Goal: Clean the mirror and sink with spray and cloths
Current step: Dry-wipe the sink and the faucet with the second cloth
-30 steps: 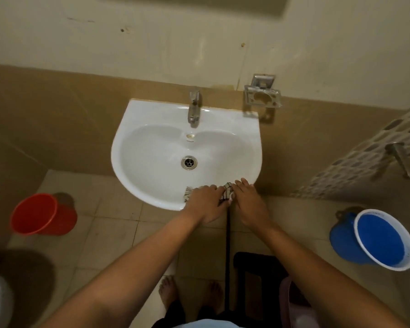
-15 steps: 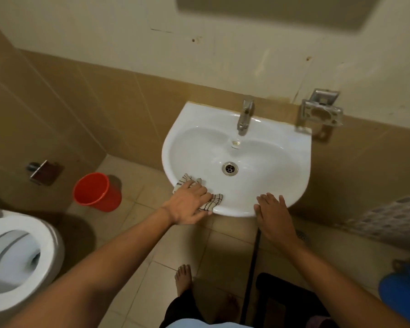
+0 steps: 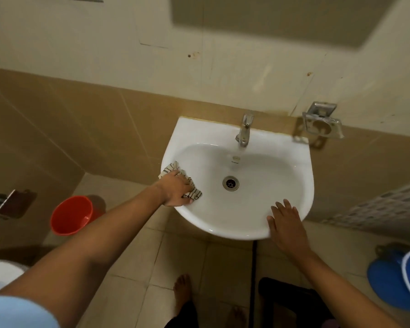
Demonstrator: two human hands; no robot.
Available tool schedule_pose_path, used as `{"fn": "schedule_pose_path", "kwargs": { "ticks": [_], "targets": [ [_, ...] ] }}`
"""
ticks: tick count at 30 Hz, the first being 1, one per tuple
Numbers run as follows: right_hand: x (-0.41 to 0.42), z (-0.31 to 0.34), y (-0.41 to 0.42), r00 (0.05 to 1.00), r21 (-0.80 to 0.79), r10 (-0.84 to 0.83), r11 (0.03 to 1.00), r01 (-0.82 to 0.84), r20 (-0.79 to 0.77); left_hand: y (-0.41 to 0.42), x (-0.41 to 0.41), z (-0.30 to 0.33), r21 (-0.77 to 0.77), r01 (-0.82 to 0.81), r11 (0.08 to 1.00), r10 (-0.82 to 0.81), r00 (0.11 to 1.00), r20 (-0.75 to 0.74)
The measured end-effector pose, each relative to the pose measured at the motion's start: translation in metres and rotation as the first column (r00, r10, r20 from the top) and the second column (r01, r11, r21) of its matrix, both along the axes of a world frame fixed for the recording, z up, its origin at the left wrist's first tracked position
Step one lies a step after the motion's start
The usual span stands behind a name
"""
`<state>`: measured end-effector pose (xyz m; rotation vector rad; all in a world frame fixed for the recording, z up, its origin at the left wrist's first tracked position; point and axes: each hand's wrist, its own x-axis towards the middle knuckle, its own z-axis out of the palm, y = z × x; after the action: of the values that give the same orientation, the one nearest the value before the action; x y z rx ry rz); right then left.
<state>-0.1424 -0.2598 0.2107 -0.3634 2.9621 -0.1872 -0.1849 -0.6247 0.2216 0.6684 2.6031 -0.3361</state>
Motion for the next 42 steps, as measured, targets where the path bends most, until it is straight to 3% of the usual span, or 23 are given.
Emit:
{"fn": "schedule_pose_path", "kwargs": {
  "ticks": [4,9,16,20,24,28,32,42],
  "targets": [
    [0.003,-0.004,-0.003,0.996,0.021,-0.087,0.996,0.087,-0.004,-0.004,-0.032,-0.013,-0.186,0.085,0.979,-0.096,0.994,-0.05],
    [0.01,-0.001,-0.01,0.986,0.021,-0.165,0.986,0.165,-0.004,-0.007,-0.056,-0.023,-0.236,0.109,0.966,-0.152,0.973,-0.174],
    [0.006,0.005,-0.007,0.988,-0.009,-0.154,0.988,0.154,0.027,-0.005,-0.059,-0.029,-0.267,0.087,0.96,-0.122,0.985,-0.118],
    [-0.004,0.005,0.006,0.99,-0.006,-0.14,0.99,0.14,0.019,0.01,-0.044,-0.028,-0.292,0.008,0.956,-0.002,1.0,0.019],
    [-0.018,0.007,0.021,0.992,0.015,-0.115,0.993,0.114,0.056,0.038,-0.024,-0.024,-0.216,-0.169,0.962,0.206,0.965,0.163],
    [-0.03,0.009,0.037,0.992,-0.006,-0.093,0.996,0.094,0.087,0.078,0.001,-0.027,-0.086,-0.295,0.952,0.307,0.909,0.281],
    [-0.036,0.005,0.055,0.995,-0.067,-0.04,0.997,0.046,0.089,0.126,0.01,-0.023,0.004,-0.464,0.886,0.423,0.811,0.404],
    [-0.046,-0.003,0.076,0.993,-0.15,0.093,0.985,-0.081,0.074,0.245,-0.013,-0.049,0.148,-0.669,0.728,0.508,0.671,0.54]
  ]
}}
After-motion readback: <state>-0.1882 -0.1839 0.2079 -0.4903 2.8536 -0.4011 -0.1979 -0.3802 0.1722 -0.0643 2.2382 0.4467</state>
